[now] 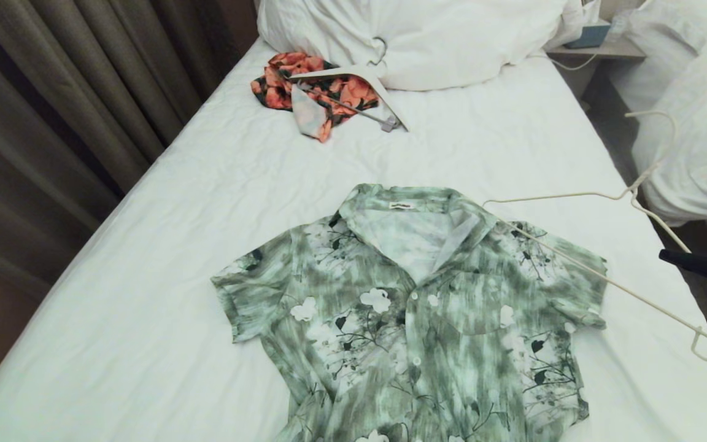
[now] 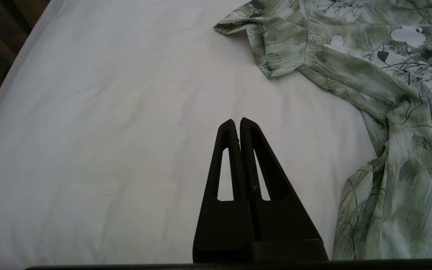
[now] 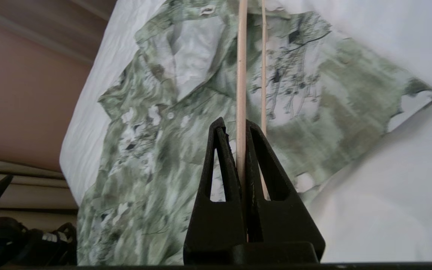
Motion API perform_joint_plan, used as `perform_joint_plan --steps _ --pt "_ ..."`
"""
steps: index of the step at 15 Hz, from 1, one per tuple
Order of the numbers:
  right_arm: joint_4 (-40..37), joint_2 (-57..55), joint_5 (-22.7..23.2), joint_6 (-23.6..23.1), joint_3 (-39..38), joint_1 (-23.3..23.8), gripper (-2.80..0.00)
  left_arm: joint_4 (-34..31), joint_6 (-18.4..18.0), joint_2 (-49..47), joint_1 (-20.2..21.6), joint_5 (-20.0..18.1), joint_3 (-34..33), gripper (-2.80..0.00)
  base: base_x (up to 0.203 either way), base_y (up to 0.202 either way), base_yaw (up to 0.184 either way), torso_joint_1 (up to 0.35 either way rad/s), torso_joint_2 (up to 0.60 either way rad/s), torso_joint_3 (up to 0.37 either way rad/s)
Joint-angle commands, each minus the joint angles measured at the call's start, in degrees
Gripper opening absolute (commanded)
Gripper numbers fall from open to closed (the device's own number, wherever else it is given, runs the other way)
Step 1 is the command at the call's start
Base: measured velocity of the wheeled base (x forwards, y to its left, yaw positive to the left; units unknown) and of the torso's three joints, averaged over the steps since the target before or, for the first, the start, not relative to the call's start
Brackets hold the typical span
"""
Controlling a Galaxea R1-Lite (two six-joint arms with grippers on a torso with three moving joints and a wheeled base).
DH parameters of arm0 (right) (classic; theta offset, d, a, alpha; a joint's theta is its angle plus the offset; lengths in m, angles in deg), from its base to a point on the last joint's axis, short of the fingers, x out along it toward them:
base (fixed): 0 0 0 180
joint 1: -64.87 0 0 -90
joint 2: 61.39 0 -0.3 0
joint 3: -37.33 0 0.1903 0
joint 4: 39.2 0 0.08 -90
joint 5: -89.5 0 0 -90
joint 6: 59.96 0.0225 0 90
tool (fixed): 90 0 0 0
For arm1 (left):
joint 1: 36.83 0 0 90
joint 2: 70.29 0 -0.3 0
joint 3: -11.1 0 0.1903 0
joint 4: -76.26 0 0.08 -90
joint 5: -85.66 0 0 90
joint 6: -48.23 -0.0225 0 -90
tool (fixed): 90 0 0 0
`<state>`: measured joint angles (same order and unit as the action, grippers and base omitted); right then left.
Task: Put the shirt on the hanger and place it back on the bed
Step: Lift the shirt and hanger
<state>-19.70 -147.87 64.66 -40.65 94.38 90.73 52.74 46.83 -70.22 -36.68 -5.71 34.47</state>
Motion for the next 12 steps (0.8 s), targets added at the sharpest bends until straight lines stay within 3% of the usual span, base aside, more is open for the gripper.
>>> perform_joint_plan --steps 1,6,12 --pt "-0.14 3.76 0.32 0.11 -0.27 -0.2 -2.8 -0.02 0.0 -0.07 0.02 -0.03 0.0 -2.8 0.0 0.0 0.0 0.0 0.0 0.0" --pt "-0.16 10.33 0.69 -0.21 0.27 -3.4 -2.8 -0.02 0.0 -0.07 0.02 -0.03 -0.02 -2.8 0.0 0.0 0.0 0.0 0.0 0.0" --pt "-0.32 14.1 1.58 -0.32 -0.61 -21.37 -2.8 -0.02 0.0 -0.07 0.02 -0.03 -0.06 -2.8 0.0 0.0 0.0 0.0 0.0 0.0"
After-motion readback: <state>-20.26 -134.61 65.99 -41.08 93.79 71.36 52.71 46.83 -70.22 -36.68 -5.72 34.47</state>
